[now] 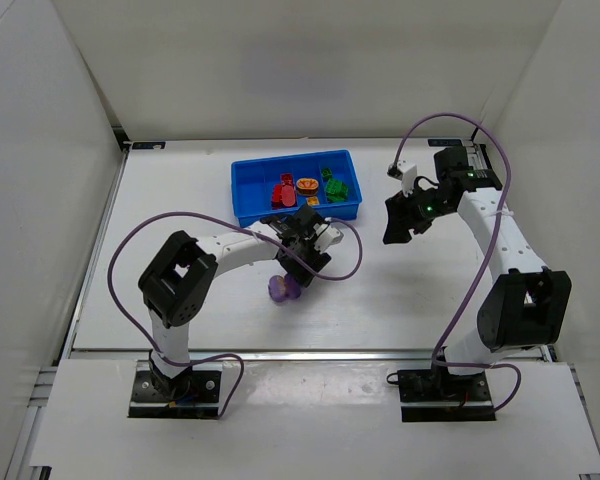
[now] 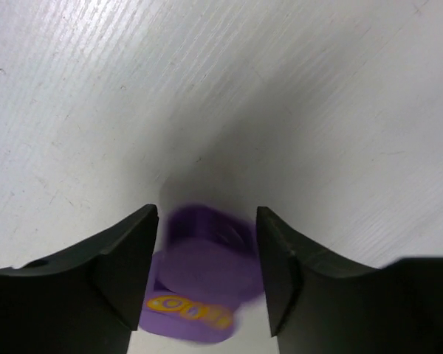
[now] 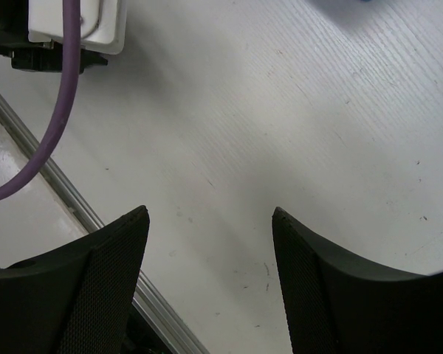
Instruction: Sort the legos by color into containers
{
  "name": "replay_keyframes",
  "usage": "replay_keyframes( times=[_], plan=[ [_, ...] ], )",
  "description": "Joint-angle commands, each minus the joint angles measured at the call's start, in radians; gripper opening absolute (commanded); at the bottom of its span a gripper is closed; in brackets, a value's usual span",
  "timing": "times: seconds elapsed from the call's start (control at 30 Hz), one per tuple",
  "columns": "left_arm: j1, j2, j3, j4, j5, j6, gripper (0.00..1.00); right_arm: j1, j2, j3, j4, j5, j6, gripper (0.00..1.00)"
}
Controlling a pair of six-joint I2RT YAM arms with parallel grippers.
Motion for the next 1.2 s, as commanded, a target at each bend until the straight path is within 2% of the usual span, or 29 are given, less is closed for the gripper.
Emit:
replay_keyframes(
  times=[0.0, 0.13, 0.27, 0.4, 0.6, 0.7, 0.83, 1.17],
  plan=[
    [-0.005, -0.023, 0.001, -0.019, 0.022, -0.012, 0.64, -0.003, -0.030, -0.002, 0.008, -0.012, -0.011, 0.71],
    [-0.007, -0.019, -0.006, -0.030, 0.019, -0.015, 0.67, -0.005, -0.027, 0.001, 0.008, -0.008, -0.012, 0.71],
    [-0.005, -0.008, -0.003, -0.039, -0.002, -0.018, 0.86, -0.005, -0.024, 0.003, 0.008, -0.011, -0.011, 0.72],
    [-0.005, -0.032, -0.003, -0.039, -0.027, -0.015, 0.92, -0.003, -0.022, 0.003, 0.004, -0.011, -0.011, 0.72],
    [-0.008, -0.179, -0.031, -0.036, -0.084, -0.018, 0.95, -0.003, -0.025, -0.006, 0.011, -0.026, -0.011, 0.72],
    [-0.005, -0.253, -0.054, -0.044, -0.156, -0.018, 0.96, -0.003, -0.019, -0.006, 0.014, -0.035, -0.009, 0.72],
    [-0.005, -0.334, -0.068, -0.100, -0.191, -0.039, 0.97, -0.005, -0.001, 0.012, 0.008, -0.052, -0.011, 0.72],
    [-0.008, -0.345, -0.115, -0.199, -0.144, -0.171, 0.99, 0.000, 0.054, 0.063, 0.005, -0.064, -0.004, 0.72]
  ],
)
